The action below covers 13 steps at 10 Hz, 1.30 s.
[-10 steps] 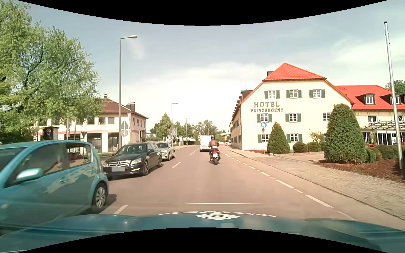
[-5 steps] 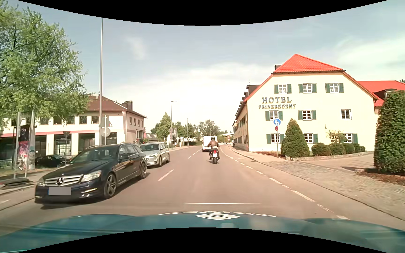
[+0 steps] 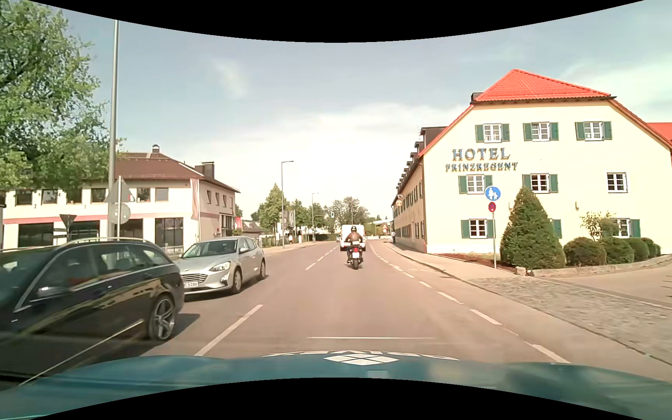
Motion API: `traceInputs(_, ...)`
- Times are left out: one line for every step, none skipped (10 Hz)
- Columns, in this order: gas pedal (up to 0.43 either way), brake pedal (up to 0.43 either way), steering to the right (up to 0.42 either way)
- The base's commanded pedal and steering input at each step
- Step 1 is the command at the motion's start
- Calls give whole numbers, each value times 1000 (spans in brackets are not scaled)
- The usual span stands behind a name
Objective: Follow the waypoints while adhering to traffic rules and regulations
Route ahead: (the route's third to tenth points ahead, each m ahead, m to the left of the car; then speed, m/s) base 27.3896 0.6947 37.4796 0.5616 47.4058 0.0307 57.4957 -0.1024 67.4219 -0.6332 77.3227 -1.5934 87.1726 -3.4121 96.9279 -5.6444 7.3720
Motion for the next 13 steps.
traceInputs(98,0,-9)
traceInputs(98,0,-8)
traceInputs(79,0,-5)
traceInputs(67,0,-3)
traceInputs(67,0,-3)
traceInputs(67,0,-2)
traceInputs(67,0,1)
traceInputs(67,0,4)
traceInputs(67,0,4)
traceInputs(67,0,4)
traceInputs(67,0,4)
traceInputs(67,0,4)
traceInputs(67,0,4)
